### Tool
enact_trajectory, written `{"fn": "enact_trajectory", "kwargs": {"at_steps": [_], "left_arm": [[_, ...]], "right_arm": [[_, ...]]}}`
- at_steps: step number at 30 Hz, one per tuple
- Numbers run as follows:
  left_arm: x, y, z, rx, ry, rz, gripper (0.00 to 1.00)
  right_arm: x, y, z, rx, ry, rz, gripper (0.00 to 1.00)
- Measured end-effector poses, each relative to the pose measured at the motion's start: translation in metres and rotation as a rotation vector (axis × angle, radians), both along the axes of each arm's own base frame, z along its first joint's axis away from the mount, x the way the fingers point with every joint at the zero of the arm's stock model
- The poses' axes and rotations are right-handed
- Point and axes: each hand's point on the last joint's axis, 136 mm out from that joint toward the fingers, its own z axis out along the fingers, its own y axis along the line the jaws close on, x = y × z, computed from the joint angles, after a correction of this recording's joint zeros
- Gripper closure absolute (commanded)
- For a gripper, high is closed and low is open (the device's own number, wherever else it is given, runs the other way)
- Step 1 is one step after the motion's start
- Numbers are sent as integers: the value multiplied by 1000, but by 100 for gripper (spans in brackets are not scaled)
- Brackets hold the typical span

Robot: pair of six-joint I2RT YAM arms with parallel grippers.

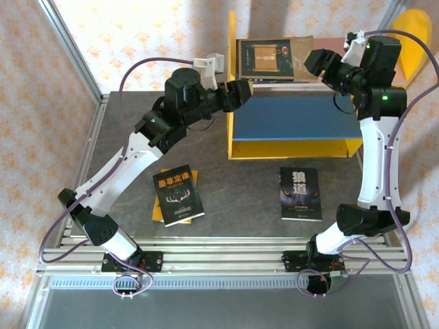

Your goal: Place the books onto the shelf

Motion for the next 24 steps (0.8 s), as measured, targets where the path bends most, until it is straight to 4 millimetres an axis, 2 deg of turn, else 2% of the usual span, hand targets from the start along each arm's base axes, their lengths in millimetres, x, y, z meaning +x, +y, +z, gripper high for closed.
{"fn": "enact_trajectory", "kwargs": {"at_steps": [11,24], "left_arm": [[4,-3,6,-5,-7,0,47],[9,-7,11,-2,-10,0,47]], "right_arm": [[10,3,-1,13,3,18,38],[15,6,8,37,-15,36,38]]}}
